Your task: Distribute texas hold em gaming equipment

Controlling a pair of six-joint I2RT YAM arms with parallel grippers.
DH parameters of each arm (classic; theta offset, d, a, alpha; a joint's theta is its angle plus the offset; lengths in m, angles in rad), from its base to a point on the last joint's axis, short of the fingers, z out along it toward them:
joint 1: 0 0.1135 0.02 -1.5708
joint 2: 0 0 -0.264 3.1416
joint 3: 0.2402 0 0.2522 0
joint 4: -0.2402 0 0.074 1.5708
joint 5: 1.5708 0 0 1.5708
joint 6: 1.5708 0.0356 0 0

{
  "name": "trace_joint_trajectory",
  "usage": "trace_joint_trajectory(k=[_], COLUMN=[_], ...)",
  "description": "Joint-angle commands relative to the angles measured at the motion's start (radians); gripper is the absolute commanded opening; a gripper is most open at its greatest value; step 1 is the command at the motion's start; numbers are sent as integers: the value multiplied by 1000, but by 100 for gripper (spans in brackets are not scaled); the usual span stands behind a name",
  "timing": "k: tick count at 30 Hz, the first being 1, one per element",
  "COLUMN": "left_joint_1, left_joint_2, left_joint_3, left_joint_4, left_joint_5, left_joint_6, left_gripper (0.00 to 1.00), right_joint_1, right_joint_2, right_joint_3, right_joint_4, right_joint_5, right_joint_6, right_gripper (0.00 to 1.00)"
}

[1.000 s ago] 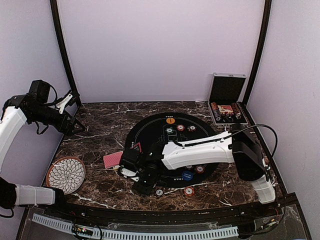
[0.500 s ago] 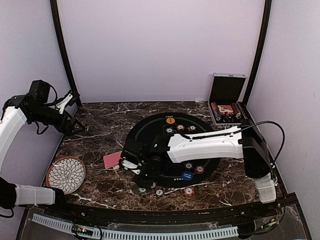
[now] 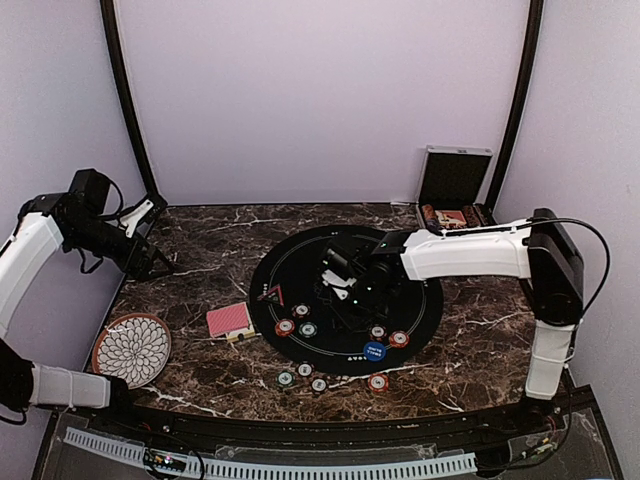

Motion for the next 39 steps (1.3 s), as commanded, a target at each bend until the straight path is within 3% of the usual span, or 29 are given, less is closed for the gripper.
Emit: trace_joint_trajectory(k=[1, 13, 30, 39], left_joint_1=[-9, -91, -178, -241], left_joint_2=[-2, -1, 56, 122], left_joint_3=[-22, -67, -135, -190], left_joint_4=[-21, -10, 50, 125], left_joint_5=[21, -37, -114, -129], left_joint_6=[23, 13, 50, 61], left_gripper=[99, 99, 99, 99], right_joint_1=[-45, -45, -47, -47], right_joint_2=[-52, 2, 31, -39], right_joint_3=[-58, -120, -116, -28], right_joint_4=[53, 103, 93, 48], right_joint_5=[7, 5, 7, -3], right_joint_6=[45, 56, 62, 88], right_gripper=[18, 20, 62, 65])
